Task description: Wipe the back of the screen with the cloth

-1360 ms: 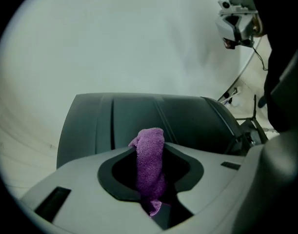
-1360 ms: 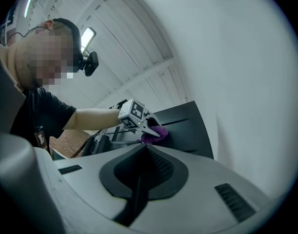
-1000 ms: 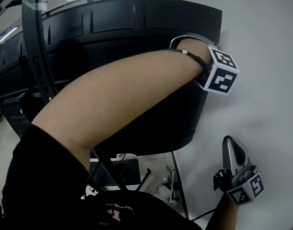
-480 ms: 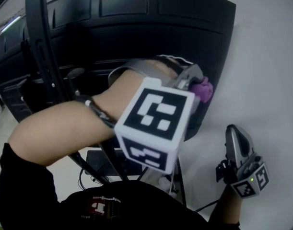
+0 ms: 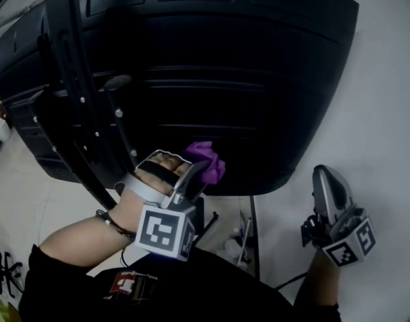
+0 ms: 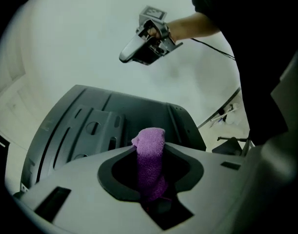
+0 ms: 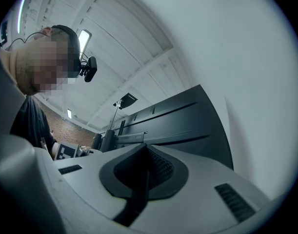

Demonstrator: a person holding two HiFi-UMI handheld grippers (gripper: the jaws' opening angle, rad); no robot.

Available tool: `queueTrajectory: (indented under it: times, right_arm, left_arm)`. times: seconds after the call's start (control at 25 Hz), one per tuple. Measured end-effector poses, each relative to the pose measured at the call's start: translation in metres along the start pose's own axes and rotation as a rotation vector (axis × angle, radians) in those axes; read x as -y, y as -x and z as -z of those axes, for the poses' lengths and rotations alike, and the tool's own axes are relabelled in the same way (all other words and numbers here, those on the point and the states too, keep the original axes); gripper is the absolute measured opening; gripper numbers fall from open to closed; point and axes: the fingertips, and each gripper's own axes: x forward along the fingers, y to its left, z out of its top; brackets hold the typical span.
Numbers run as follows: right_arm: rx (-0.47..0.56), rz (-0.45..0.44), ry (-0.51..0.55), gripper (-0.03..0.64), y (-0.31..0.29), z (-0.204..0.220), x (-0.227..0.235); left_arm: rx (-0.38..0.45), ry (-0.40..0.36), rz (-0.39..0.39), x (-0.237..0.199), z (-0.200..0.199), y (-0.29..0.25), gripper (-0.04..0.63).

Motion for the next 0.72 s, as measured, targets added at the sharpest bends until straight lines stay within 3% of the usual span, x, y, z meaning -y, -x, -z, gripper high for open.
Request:
queueTrajectory:
  times: [0.12,0.2,0.28,0.4,0.56,0.72]
  right_arm:
    - [-0.01,0.005,-0.009,0.009,0.001,0.007,0.001]
    - [-0.01,0.016,-0.016,0.009,0.004,0.009,0.002]
    - [-0.01,0.027,-0.023,0.009,0.009,0.011,0.002]
    - [-0.013,0.046,-0.028,0.009,0.02,0.013,0.002]
    - [0.001,0.08,-0.031,0.009,0.036,0.013,0.002]
    - [0.003,0.113,-0.036,0.009,0.05,0.012,0.01]
  left_arm:
    - [-0.066,-0.031,-0.001,0.004,0.008,-0.028,0.109]
    - [-0.091,-0.04,-0.044,-0.003,0.008,-0.045,0.109]
    - [-0.082,-0.058,-0.105,-0.01,-0.004,-0.059,0.109]
    - [-0.049,-0.094,-0.136,-0.012,-0.034,-0.075,0.109]
    - [-0.033,-0.159,-0.117,-0.007,-0.064,-0.092,0.109]
    - [-0.008,-0.156,-0.083,0.004,-0.073,-0.105,0.109]
